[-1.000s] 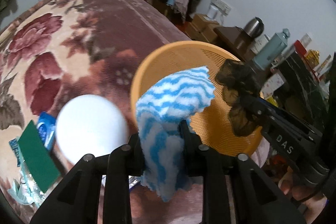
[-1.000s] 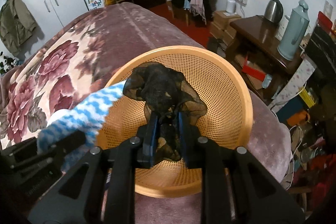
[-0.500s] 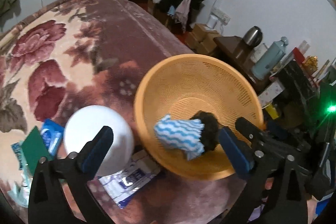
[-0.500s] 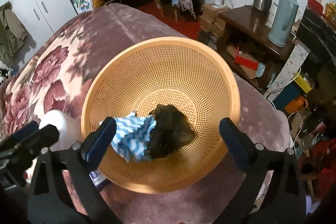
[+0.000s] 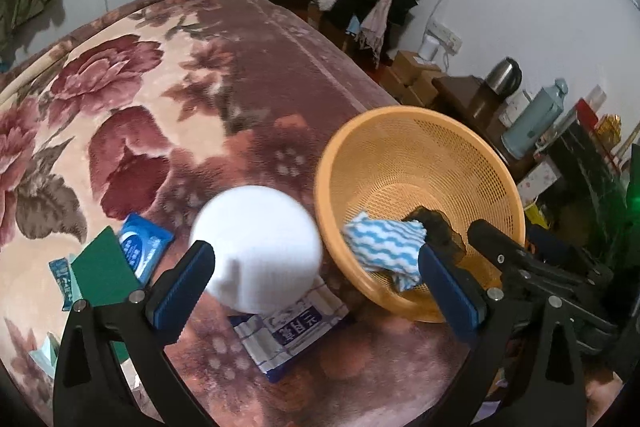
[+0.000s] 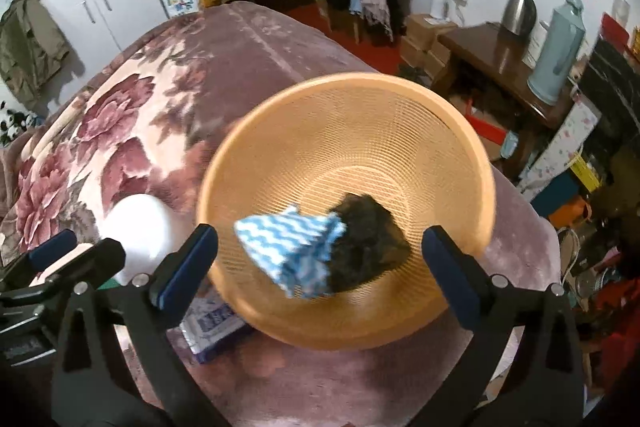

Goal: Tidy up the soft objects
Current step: 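Move the right tool back to the green scouring pad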

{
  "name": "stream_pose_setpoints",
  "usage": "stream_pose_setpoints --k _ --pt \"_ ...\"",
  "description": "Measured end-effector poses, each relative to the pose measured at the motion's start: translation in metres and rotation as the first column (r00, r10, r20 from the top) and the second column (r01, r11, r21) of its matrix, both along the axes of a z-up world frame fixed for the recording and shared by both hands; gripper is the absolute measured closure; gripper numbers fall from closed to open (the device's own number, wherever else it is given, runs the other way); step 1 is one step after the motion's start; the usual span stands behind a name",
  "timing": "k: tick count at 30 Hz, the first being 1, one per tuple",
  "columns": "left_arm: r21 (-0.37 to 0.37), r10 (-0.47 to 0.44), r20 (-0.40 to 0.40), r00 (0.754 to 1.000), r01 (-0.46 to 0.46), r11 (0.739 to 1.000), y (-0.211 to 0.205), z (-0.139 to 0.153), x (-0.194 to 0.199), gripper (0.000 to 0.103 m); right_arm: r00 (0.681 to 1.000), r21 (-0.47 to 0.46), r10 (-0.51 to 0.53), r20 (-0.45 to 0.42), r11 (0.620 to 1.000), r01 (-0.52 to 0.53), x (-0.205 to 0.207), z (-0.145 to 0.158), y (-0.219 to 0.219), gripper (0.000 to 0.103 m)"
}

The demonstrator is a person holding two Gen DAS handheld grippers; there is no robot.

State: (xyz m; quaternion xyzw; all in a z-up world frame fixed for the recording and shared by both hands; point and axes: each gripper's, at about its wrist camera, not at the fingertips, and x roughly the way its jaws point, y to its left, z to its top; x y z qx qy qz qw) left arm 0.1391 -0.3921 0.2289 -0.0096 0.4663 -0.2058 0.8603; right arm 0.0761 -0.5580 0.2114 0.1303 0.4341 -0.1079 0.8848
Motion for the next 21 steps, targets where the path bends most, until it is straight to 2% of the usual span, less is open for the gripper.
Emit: stream_pose_setpoints --k 12,21 --pt "-0.047 0.132 -0.009 0.991 -0.133 0.990 0.091 0.002 0.009 0.001 0.990 -0.055 0.141 0.029 0.989 -0.139 0.026 0.016 0.082 0.000" --pt "-0.069 0.254 -0.026 0.967 -0.255 0.964 0.182 -0.007 0.006 0.001 0.961 -0.090 0.275 0.021 0.958 -0.272 0.041 0.014 0.157 0.000"
